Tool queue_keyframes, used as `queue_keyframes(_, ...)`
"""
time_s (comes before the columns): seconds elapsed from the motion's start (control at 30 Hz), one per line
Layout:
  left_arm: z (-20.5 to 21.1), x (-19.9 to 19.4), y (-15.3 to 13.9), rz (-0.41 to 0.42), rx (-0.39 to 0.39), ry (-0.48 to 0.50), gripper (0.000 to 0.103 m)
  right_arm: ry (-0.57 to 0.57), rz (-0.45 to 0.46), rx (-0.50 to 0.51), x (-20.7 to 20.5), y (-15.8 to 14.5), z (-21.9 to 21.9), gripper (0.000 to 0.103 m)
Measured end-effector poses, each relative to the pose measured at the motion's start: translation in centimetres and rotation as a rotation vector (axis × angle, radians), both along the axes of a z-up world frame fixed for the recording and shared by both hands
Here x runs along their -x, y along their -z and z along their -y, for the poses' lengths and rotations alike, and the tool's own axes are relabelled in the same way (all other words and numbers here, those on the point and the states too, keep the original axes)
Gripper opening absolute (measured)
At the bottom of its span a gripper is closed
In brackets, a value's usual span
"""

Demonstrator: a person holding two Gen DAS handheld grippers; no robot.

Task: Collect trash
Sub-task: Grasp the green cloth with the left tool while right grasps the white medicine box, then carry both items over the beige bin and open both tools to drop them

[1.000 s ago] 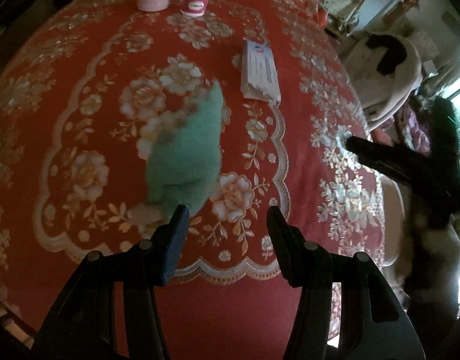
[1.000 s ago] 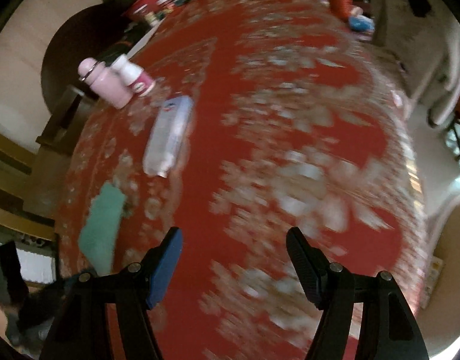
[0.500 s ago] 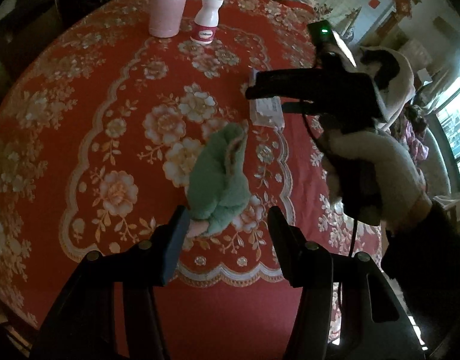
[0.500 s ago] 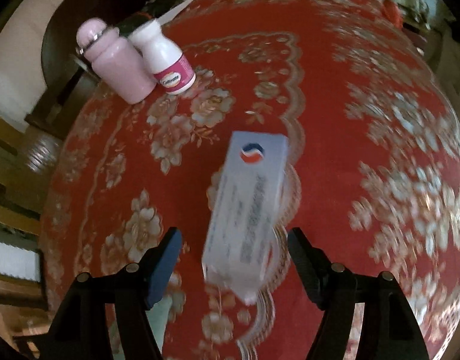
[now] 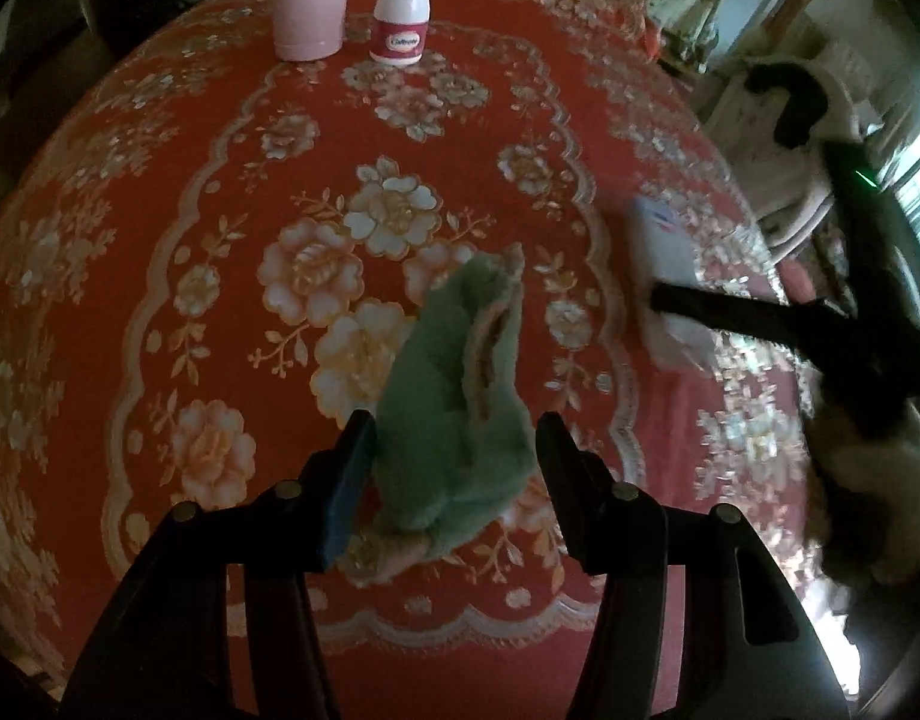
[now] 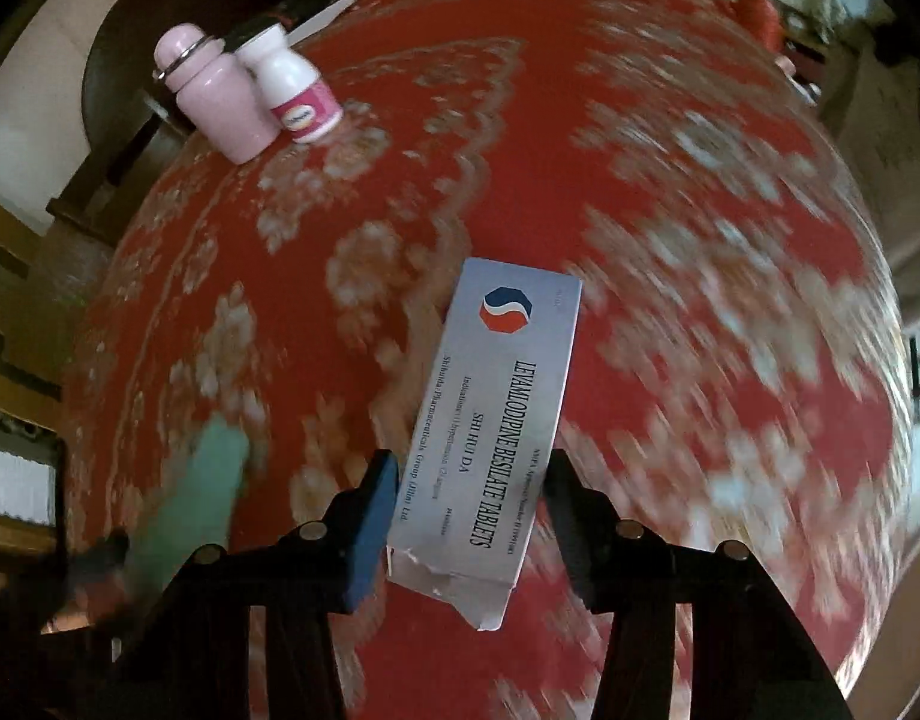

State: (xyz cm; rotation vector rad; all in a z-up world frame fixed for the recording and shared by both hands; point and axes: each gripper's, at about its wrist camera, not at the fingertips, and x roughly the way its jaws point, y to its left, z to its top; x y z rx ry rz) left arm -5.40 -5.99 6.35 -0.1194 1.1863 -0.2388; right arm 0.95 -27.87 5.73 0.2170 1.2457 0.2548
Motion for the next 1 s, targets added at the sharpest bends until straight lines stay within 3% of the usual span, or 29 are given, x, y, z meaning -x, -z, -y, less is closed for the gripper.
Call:
queue_keyframes(0.27, 1.2, -1.0, 1.8, -0.011, -0.029, 0.03, 0.054, 0.093, 0.019, -0.061, 4.4, -0.8, 3.3, 0.048)
queue_keyframes(0.4, 1.5, -0.9, 1.7, -0.006, -0.012, 0.02, 0.044, 0.102, 0.034, -0.068, 5.6, -1.6, 4.0, 0.048)
queue_keyframes(0.5, 1.9, -0.8, 0.9, -0.004, 0.031, 0.023, 0.042, 0.108, 0.042, -0.07, 6.6, -2.2, 4.7, 0.048)
queue_keyframes(0.83, 7.1, 0.2, -2.7, 0.08, 0.058, 0.115, 0.042, 0.164, 0.059, -0.061, 10.2, -3.2, 7.9, 0.047)
queue_keyframes(1.0, 9.5, 0.8, -3.2, 0.088, 0.061, 0.161, 0.042, 0.184, 0.006, -0.054, 12.2, -2.1, 9.4, 0.047)
